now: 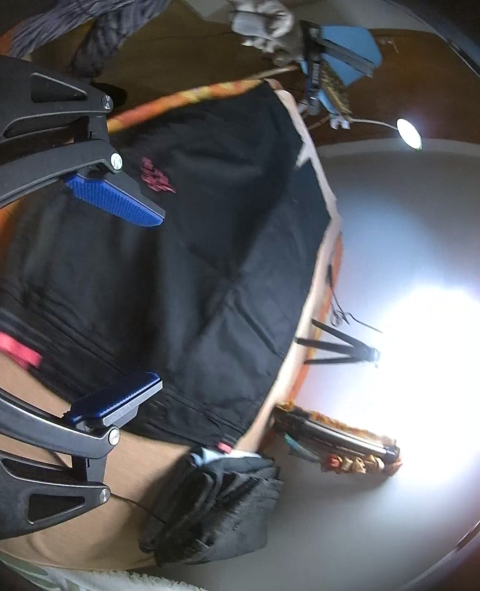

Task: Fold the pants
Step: 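Move the right gripper to the trouser leg edge and close on it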

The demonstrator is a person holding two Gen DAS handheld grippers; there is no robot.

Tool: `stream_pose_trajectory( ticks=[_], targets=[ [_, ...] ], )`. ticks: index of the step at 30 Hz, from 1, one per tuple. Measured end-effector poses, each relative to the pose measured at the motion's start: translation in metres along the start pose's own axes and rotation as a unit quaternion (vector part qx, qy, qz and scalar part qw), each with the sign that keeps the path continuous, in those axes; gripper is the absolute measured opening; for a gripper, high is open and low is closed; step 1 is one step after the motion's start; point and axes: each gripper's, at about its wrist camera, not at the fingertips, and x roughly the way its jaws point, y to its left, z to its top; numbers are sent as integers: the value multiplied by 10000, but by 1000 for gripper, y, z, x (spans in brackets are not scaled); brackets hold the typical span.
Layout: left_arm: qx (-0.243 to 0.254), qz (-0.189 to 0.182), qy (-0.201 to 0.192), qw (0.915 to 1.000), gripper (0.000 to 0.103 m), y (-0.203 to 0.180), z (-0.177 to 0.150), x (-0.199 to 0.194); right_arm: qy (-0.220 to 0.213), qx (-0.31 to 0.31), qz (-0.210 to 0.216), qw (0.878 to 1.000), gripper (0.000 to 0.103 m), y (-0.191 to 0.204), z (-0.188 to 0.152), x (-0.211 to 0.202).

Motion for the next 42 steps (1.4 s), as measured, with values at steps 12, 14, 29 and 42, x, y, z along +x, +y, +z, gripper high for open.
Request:
stream_pose_trajectory(
  ticks=[12,14,29,42],
  targets=[
    [254,69,238,9994,62,-3,54,56,188,-164,-68,9997,84,-79,98,73],
    [319,37,267,9991,62,-8,65,64,311,-292,-36,9991,84,-92,114,96],
    [512,-386,846,9944,64,-55,130,163,1250,69,683,9898,84,-182,162,274],
    [-356,-381,1275,9905,66,-36,153,230,1362,-19,1299,9821,84,-186,159,311]
  ],
)
